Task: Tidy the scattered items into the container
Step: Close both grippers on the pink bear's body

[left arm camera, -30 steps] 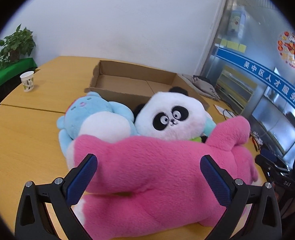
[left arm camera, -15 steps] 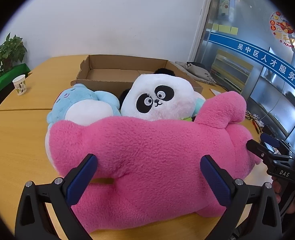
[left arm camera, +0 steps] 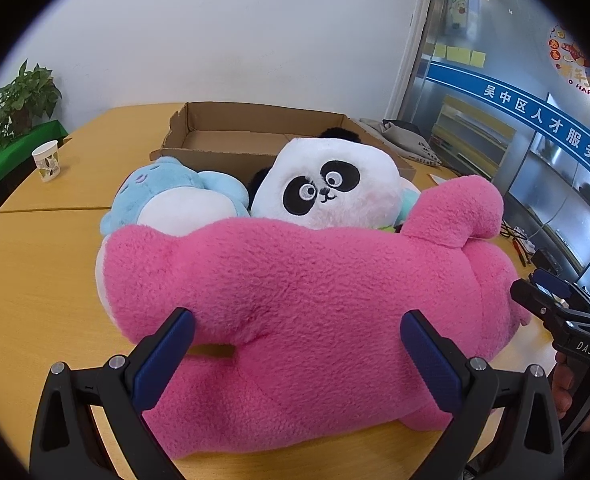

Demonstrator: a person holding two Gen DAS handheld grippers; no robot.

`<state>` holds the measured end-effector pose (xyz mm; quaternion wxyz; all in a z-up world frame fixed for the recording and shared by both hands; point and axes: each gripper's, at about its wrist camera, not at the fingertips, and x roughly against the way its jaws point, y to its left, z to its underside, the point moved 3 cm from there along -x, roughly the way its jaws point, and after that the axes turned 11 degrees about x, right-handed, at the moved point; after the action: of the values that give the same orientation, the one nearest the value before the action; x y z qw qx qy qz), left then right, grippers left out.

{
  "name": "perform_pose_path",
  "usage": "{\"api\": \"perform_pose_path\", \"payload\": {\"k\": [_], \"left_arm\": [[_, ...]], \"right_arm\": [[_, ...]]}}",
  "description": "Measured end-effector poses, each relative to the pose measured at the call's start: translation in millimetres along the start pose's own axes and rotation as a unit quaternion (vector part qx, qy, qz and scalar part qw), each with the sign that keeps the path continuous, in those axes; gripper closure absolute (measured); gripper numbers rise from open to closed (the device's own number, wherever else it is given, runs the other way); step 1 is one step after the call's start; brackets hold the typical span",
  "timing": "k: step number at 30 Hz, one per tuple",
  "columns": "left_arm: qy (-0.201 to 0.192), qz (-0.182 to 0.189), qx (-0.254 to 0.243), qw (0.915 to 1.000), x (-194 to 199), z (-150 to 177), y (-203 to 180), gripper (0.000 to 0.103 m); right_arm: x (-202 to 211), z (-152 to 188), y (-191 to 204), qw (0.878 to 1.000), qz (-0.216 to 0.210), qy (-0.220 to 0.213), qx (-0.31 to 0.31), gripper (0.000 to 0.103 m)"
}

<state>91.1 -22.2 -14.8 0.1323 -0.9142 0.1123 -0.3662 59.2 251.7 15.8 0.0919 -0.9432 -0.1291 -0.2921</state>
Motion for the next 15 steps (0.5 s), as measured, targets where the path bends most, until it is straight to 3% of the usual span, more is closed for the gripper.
{"api": "perform_pose_path", "payload": {"k": [5, 10, 15], "left_arm": [[0.02, -0.003, 0.007, 0.9998, -14.9, 1.4, 10.6, 0.0], [0.068, 0.049, 0.058, 0.9948, -36.4, 6.7, 32.2, 0.0], [0.091, 0.091, 0.055, 0.9902, -45.8, 9.3, 32.0, 0.0]], "right_arm": [[-7.6, -0.2, -11.1, 1.0, -0.014, -0.008, -0.009, 0.0], [-46.5, 10.4, -24.4, 0.997, -0.063, 0.013, -0.046, 0.0], [-64.8, 22.2, -29.0, 0.985, -0.13, 0.03, -0.113, 0.0]]}}
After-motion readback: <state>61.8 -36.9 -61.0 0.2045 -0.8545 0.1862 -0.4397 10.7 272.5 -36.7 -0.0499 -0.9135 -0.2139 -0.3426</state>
